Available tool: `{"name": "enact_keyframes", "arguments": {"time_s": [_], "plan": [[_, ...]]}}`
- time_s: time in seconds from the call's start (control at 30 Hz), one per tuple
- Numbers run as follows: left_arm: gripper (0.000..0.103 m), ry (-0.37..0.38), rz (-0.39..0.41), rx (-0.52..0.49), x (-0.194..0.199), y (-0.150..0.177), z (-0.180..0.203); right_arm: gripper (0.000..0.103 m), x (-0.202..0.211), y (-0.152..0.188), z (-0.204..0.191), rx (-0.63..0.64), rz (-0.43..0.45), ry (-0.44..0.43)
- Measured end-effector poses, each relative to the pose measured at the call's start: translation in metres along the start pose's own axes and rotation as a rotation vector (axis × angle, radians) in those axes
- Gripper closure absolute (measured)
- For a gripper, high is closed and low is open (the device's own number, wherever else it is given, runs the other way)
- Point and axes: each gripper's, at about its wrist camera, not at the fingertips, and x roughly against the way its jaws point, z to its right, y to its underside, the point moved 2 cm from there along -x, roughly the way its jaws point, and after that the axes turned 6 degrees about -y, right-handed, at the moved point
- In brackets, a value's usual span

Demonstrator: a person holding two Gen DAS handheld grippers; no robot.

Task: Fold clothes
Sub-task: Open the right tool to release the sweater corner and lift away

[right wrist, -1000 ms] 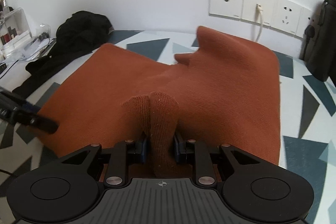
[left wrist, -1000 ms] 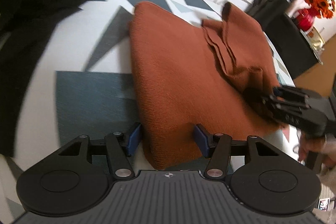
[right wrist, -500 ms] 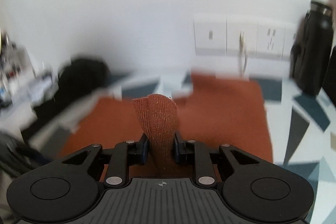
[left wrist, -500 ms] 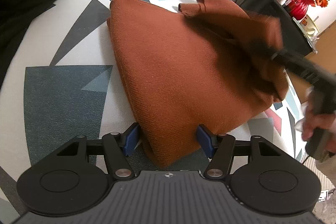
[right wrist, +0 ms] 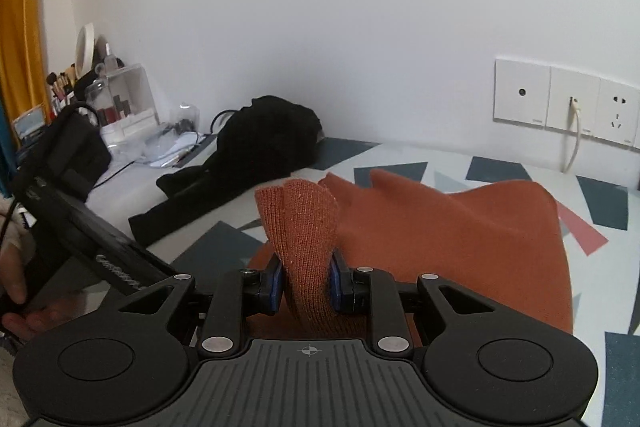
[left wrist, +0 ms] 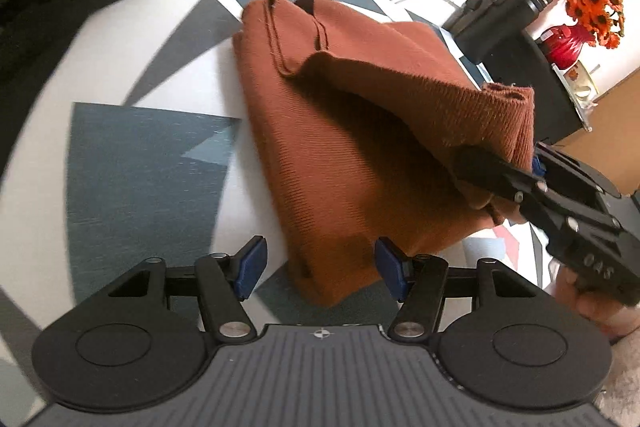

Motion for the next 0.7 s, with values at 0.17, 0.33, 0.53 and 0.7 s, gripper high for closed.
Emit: {"name": "enact_keyframes", "arguments": {"time_s": [0.17, 0.33, 0.53, 0.7], "plan": [[0.042, 0.016, 0.027, 0.040, 0.019, 0.001, -0.018, 0.082, -0.009, 0.009, -0.010, 0.046, -0.068, 0.008], [0.042, -0.010, 0.043, 0.068, 0.026, -0.005, -0.035, 0.067, -0.028, 0.033, -0.031, 0.133, -0.154, 0.040], [0.042, -0.022, 0.078, 0.068, 0.029, -0.029, -0.040, 0.040, -0.015, 0.031, -0.050, 0.191, -0.178, 0.038], [0.042, -0.059, 0.102, 0.002, 0.024, -0.059, -0.036, 0.040, 0.016, 0.019, -0.042, 0.153, -0.144, 0.024]]}}
